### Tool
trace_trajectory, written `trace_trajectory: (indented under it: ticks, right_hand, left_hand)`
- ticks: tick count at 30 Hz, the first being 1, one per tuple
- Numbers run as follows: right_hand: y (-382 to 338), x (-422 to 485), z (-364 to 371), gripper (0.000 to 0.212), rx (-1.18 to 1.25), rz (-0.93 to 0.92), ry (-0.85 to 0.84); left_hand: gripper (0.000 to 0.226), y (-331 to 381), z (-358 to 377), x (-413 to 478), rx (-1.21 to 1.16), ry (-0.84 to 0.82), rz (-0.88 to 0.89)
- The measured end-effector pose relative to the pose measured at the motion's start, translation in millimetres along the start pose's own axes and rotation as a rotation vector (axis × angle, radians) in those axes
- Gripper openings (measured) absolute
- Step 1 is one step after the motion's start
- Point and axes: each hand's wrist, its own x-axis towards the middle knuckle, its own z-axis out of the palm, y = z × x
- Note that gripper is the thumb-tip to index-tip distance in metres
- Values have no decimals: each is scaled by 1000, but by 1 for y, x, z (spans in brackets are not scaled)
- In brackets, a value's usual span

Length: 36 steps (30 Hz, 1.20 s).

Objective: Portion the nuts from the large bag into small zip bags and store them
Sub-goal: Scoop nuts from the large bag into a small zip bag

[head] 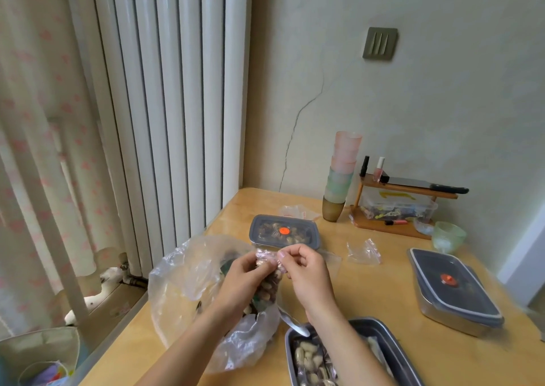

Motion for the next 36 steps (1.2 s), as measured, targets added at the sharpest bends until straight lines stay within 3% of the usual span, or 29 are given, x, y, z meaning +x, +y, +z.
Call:
trace_trajectory:
  ticks: [12,26,36]
  right_hand:
    - [-3,5,-8,8,143,212,-90]
    - [0,10,-9,11,236,153,-123]
    - [-4,8,-8,8,122,32,-90]
  left_hand:
    - [20,-3,12,2,-115,68,67]
    - [24,1,4,5,-202,77,16]
    - [21,-3,2,8,-205,82,30]
